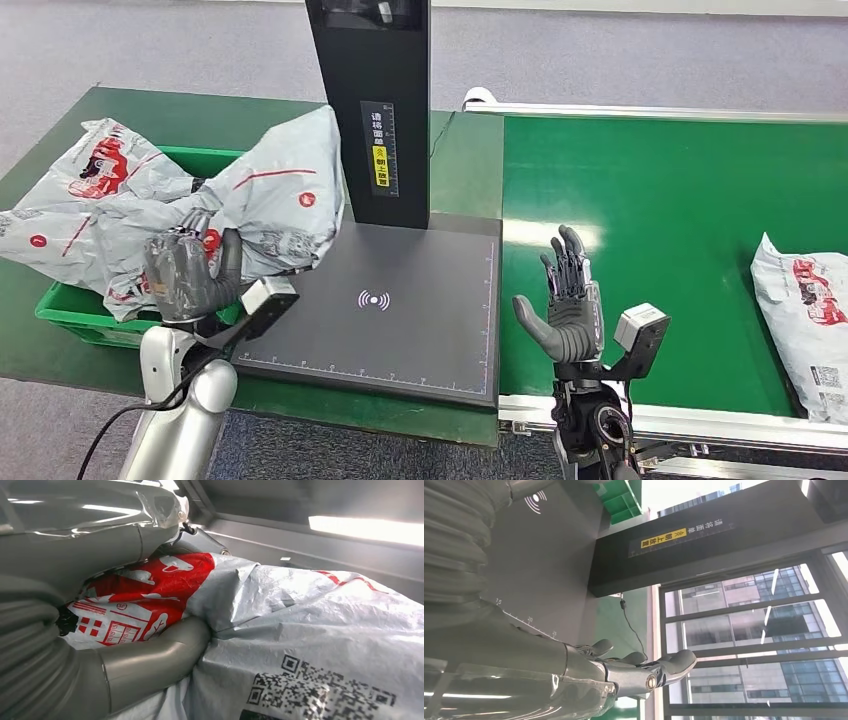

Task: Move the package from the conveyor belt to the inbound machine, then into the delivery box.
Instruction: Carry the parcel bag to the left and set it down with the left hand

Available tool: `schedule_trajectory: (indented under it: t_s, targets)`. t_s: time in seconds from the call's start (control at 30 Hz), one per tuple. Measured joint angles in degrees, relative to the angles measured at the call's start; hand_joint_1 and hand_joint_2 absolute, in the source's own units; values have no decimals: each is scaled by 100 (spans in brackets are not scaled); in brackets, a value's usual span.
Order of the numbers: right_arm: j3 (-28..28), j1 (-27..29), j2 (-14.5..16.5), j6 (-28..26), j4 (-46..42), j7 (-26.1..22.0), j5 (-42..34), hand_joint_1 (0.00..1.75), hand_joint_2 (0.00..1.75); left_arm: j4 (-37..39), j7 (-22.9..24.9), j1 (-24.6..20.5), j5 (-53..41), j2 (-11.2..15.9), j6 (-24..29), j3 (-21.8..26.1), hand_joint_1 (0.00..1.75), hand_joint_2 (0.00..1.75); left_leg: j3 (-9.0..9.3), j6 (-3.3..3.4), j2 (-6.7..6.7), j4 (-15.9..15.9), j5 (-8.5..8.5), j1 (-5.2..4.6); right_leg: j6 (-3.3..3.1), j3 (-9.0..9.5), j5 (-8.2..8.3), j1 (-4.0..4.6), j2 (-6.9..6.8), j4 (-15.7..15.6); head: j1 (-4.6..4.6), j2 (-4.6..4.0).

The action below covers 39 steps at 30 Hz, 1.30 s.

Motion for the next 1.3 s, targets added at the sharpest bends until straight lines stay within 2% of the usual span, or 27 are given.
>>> schedule_trajectory:
  t_s: [0.2,0.33,0.53,0.6,0.63,0.67,0.73,0.77,0.83,0.9,1.0,1.1,1.3]
  targets:
    - [-15,94,-1,-36,-11,6,0,0,175,480,336,-268,90,167,-127,732,173,175,1,0,6,0,0,0,0,-2,0,1,2,0,-1,0]
    - [-31,147,-2,-34,-30,24,15,0,175,1009,972,-514,-368,261,-751,1045,169,175,0,0,6,0,0,0,0,-2,0,0,2,0,-1,0]
    - [-54,230,-2,-13,-34,55,81,0,175,2012,1511,-904,-423,325,-1252,1331,123,175,0,0,6,1,0,-1,0,-3,0,0,3,0,1,0]
    - [-60,259,-1,-13,-35,62,110,0,175,2263,1600,-1016,-312,331,-1395,1412,78,175,0,0,6,1,0,0,0,-2,0,0,3,0,-1,0]
    - [-61,269,1,-13,-35,66,124,0,175,2377,1643,-1074,-273,335,-1485,1447,60,175,0,0,6,1,0,0,0,-2,0,0,2,0,0,0]
    - [-61,276,3,-13,-35,71,136,0,175,2480,1689,-1129,-250,342,-1588,1473,51,175,0,0,6,0,0,0,0,-2,0,0,2,0,-1,0]
    - [-61,279,6,-13,-35,82,162,0,175,2688,1793,-1241,-244,357,-1829,1512,63,175,1,0,5,0,0,0,-1,0,0,0,2,0,0,0]
    - [-61,278,7,-14,-34,90,179,0,175,2798,1857,-1310,-260,370,-1967,1524,64,175,3,0,2,0,0,0,-1,3,0,0,0,0,1,0]
    - [-57,276,11,-25,-33,103,208,0,175,3045,1997,-1472,-306,412,-2175,1551,31,175,11,0,-6,-1,0,0,-2,16,-1,-1,-4,0,1,0]
    - [-53,275,24,-40,-33,121,226,0,175,3303,2080,-1620,-332,465,-2131,1598,1,175,23,-1,-5,-2,0,0,-3,27,-2,-1,-3,0,-1,0]
    - [-52,288,39,-54,-34,154,239,0,175,3613,2043,-1758,-338,534,-1804,1689,0,175,36,-2,9,-2,0,0,-5,33,0,-1,3,1,-1,0]
    - [-52,316,38,-69,-37,182,243,0,175,3730,1808,-1791,-288,564,-1556,1741,0,175,43,-3,9,-2,1,0,-6,38,0,0,4,1,-1,0]
    - [-34,361,20,-116,-105,191,176,0,175,3409,1090,-1561,130,522,-1070,1740,0,175,39,-4,11,-2,2,0,-6,33,1,1,5,2,0,0]
